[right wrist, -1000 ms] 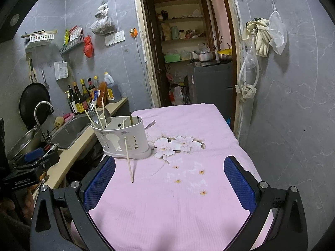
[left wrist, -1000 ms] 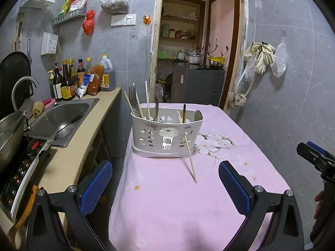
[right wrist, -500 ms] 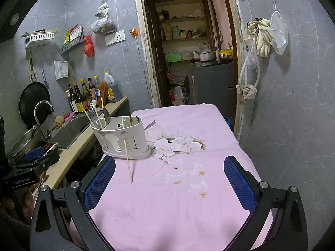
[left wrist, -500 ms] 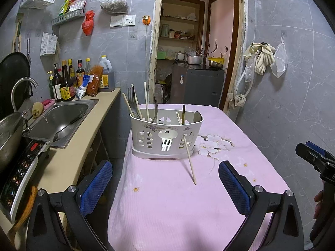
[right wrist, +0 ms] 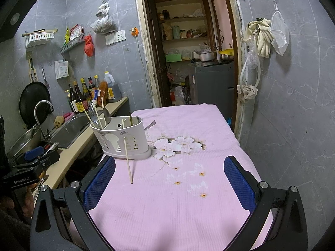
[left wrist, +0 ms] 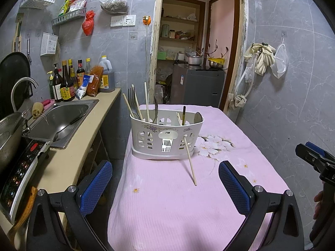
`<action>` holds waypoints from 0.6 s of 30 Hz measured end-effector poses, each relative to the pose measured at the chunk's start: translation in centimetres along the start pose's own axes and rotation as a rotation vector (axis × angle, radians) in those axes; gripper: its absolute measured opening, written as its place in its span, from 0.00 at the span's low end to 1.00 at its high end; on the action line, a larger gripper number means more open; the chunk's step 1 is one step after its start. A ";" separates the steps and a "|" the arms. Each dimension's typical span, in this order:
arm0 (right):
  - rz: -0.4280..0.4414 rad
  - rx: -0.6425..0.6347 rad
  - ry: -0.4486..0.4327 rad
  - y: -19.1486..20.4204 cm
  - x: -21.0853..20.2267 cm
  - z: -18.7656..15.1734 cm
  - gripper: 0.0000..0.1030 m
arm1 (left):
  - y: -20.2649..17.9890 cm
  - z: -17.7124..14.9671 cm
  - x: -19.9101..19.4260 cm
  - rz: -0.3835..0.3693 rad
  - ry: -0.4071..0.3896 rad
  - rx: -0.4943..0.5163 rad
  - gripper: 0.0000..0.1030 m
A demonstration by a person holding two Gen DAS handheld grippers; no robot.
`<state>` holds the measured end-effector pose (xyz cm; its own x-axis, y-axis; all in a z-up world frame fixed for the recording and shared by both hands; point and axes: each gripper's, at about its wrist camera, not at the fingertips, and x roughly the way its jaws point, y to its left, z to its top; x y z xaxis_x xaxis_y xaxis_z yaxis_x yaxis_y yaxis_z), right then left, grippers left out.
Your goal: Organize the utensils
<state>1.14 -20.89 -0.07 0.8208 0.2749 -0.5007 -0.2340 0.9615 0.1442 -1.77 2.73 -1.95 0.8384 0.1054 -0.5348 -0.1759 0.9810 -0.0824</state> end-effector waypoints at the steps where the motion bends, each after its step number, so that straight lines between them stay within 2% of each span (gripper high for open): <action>1: 0.000 0.000 0.000 0.0 0.0 0.0 0.99 | 0.0 0.0 0.0 0.000 -0.001 0.000 0.99; 18: 0.002 -0.002 0.001 -0.1 0.2 0.1 0.99 | -0.1 -0.1 0.0 -0.002 -0.002 -0.002 0.99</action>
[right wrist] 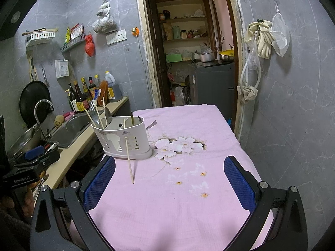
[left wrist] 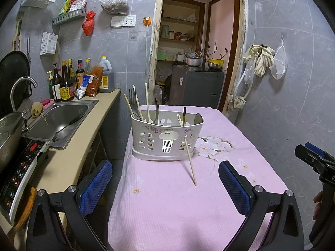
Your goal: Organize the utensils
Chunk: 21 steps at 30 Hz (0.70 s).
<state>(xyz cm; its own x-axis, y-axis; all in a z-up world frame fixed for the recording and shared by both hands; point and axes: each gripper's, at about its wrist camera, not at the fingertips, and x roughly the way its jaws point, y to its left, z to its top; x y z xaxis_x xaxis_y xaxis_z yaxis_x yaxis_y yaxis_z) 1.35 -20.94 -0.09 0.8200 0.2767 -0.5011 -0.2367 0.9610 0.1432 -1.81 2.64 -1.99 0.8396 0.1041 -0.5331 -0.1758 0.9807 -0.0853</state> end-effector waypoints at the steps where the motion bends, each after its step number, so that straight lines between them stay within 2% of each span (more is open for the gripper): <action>1: -0.001 0.000 0.000 0.0 0.0 0.0 0.99 | 0.0 0.0 0.0 -0.001 0.000 0.000 0.99; 21: -0.019 -0.001 -0.003 -0.3 0.6 0.2 0.99 | -0.7 0.7 1.0 -0.019 0.000 0.003 0.99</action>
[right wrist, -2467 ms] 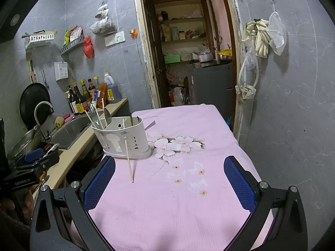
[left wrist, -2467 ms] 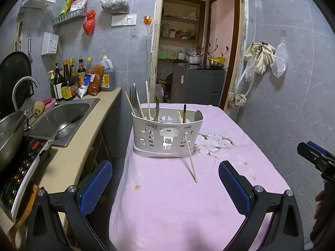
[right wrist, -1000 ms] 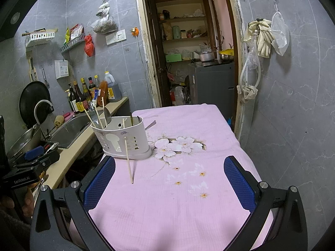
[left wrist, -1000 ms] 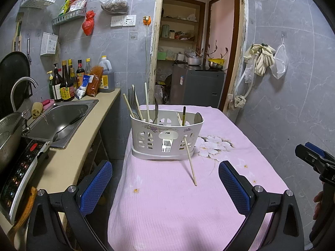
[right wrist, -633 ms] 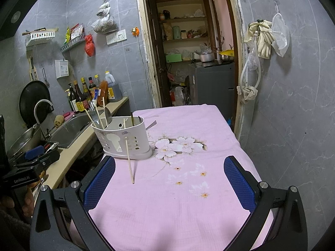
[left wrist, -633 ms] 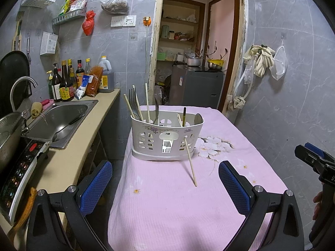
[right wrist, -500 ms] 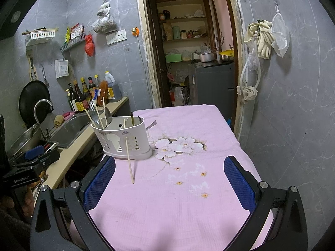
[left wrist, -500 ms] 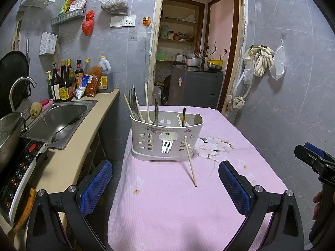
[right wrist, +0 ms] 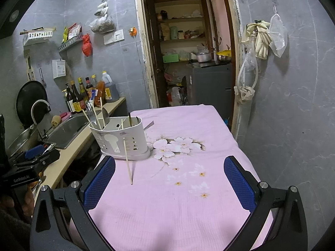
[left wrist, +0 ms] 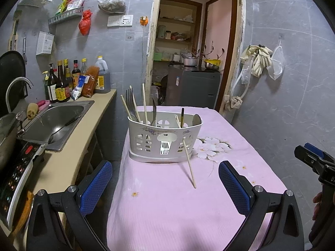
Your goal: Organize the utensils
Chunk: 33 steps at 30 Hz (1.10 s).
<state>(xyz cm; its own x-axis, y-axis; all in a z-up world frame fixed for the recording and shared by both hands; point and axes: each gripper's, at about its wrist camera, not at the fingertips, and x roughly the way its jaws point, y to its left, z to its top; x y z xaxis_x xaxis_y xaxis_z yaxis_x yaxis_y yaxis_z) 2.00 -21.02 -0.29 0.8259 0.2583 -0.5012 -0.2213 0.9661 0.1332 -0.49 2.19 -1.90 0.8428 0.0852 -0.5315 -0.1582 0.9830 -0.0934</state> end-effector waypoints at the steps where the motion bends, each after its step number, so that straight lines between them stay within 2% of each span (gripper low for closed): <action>1: 0.000 0.000 0.000 0.0 0.0 0.0 0.99 | -0.1 0.0 0.0 0.000 0.000 0.000 0.99; 33: -0.010 0.001 -0.002 -0.5 0.1 0.4 0.99 | -1.4 0.4 1.2 -0.008 -0.012 -0.001 0.99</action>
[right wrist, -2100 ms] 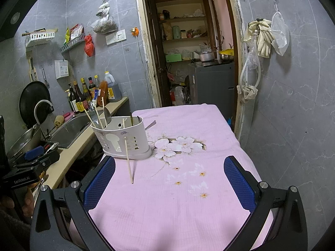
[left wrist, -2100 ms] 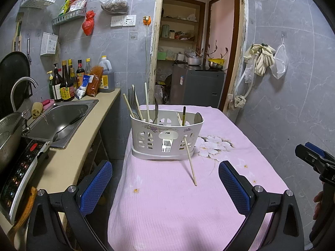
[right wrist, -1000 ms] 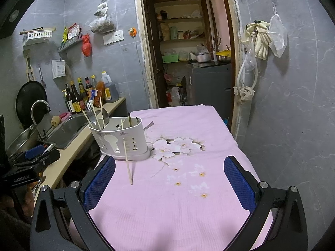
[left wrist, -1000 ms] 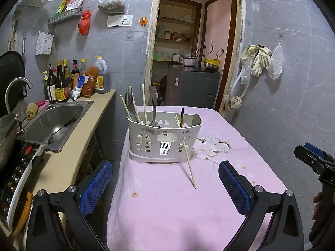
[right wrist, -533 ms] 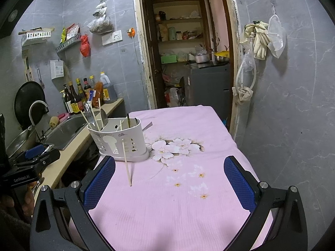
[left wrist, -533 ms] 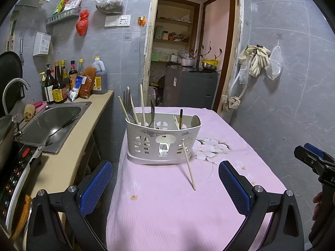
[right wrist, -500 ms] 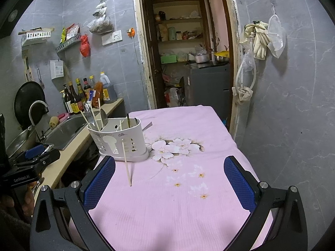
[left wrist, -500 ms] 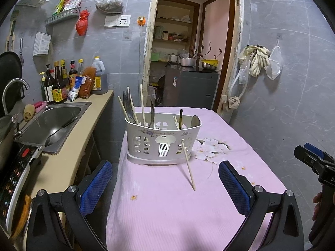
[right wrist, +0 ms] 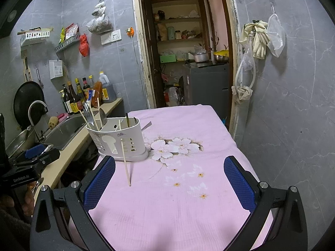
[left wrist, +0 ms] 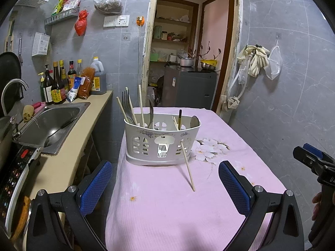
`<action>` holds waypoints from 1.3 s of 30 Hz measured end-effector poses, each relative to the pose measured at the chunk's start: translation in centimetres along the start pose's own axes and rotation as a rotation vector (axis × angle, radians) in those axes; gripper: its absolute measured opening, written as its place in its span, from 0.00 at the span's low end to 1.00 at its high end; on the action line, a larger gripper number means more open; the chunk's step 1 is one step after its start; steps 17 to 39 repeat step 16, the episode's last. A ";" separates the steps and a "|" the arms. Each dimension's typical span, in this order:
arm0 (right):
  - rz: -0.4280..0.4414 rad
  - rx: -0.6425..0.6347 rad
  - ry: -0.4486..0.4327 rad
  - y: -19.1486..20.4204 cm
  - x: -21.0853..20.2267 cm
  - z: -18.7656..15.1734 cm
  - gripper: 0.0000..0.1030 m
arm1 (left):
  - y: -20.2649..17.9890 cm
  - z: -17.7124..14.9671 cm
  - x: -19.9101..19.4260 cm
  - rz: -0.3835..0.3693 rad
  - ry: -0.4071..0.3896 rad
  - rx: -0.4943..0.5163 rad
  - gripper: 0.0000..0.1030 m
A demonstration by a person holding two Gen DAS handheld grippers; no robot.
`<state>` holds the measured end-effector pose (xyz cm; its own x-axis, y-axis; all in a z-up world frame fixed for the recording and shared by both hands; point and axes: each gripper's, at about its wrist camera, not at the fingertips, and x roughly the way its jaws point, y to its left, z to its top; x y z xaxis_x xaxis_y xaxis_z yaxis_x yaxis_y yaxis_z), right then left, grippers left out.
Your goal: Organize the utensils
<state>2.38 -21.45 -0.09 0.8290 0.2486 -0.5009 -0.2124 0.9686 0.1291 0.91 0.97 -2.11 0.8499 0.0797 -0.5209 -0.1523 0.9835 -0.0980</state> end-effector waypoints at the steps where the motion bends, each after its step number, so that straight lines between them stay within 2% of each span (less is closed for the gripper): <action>1: 0.000 0.000 0.001 0.0 0.0 0.0 0.99 | -0.3 0.1 0.2 0.002 -0.001 -0.001 0.99; 16: -0.013 0.004 0.004 -0.8 0.5 -0.3 0.99 | -2.1 1.0 2.1 -0.003 -0.006 -0.002 0.99; 39: -0.013 0.004 0.004 -0.8 0.5 -0.3 0.99 | -2.1 1.0 2.1 -0.003 -0.006 -0.002 0.99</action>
